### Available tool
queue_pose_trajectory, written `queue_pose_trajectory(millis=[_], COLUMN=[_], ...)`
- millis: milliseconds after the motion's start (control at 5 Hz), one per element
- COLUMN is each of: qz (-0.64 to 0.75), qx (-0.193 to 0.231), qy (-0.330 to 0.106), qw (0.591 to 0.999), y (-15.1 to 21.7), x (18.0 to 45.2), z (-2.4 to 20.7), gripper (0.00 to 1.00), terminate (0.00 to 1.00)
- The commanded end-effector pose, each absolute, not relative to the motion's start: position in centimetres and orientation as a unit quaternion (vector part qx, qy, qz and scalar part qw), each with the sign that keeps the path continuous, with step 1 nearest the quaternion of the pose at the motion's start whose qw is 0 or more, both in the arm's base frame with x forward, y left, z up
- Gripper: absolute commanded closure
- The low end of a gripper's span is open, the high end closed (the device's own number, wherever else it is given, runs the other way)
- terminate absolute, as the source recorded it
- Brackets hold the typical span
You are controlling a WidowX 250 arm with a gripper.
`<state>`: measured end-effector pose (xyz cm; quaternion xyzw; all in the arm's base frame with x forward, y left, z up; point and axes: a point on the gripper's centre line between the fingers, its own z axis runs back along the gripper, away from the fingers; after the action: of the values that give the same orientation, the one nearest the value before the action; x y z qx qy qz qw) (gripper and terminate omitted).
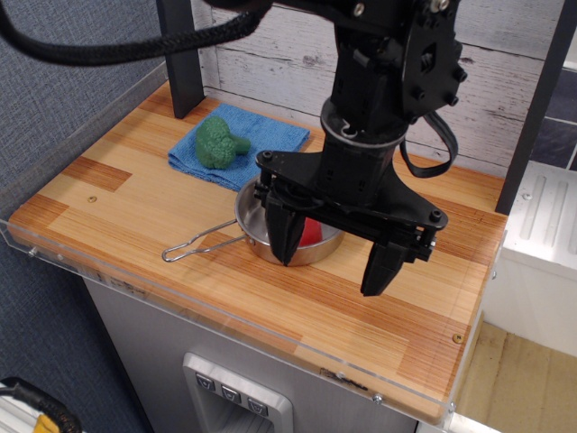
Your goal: Move the red cup to the top right corner
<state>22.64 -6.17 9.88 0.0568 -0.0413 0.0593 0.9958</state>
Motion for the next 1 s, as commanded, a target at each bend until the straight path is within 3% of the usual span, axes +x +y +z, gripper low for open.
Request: queue_pose_trajectory(millis=[0,200,400,800], qz=[0.059,0.075,0.084,0.072], qx=[0.057,0.038,0.060,0.043], qy=[-0.041,-0.040,-0.055,-0.068], qw=[0.996,0.996,0.993,0.994], y=[-6.2,-4.9,-3.7,-0.7], x=[22.6,24.2,25.8,29.0], z=[9.9,9.5,9.6,9.0], gripper=[0.00,0.00,0.00,0.00], terminate=[0.00,0.00,0.00,0.00])
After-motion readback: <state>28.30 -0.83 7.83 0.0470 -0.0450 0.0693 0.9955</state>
